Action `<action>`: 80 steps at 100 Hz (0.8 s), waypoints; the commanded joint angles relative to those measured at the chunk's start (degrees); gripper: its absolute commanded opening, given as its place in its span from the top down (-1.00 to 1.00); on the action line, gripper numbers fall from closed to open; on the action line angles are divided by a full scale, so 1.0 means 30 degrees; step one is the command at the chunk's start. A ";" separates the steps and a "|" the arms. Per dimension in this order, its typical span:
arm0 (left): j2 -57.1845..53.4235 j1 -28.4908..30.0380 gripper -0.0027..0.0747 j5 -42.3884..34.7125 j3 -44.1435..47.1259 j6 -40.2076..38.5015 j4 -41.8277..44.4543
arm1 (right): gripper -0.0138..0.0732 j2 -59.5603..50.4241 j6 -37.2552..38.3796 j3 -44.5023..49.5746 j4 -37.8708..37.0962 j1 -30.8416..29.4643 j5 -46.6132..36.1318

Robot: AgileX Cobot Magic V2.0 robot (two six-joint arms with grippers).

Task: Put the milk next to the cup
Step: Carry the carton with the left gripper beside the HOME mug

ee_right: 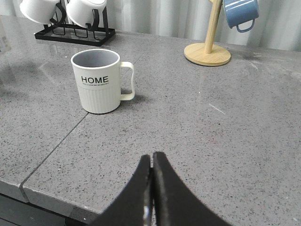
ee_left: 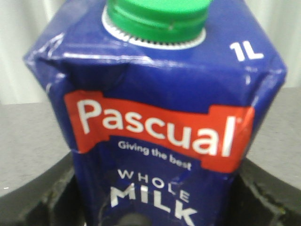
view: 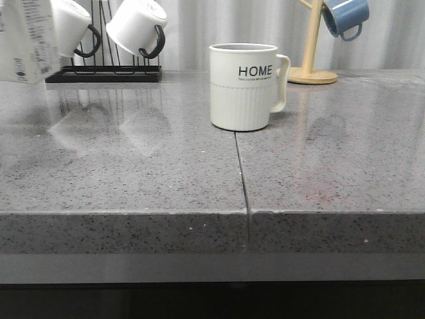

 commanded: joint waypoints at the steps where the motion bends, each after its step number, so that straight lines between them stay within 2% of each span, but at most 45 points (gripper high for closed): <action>1: -0.0608 -0.1474 0.45 -0.2486 -0.0470 0.1111 -0.1050 | 0.83 0.0202 -0.0081 -0.0499 -0.0080 -0.0007 -0.1394; 37: 0.1358 -0.5236 0.45 -0.4199 -0.0810 0.1111 -0.3146 | 0.83 0.0202 -0.0081 -0.0499 -0.0080 -0.0007 -0.1394; 80: 0.4578 -0.6748 0.45 -0.4236 -0.4570 0.1111 -0.3416 | 0.83 0.0202 -0.0081 -0.0499 -0.0080 -0.0007 -0.1394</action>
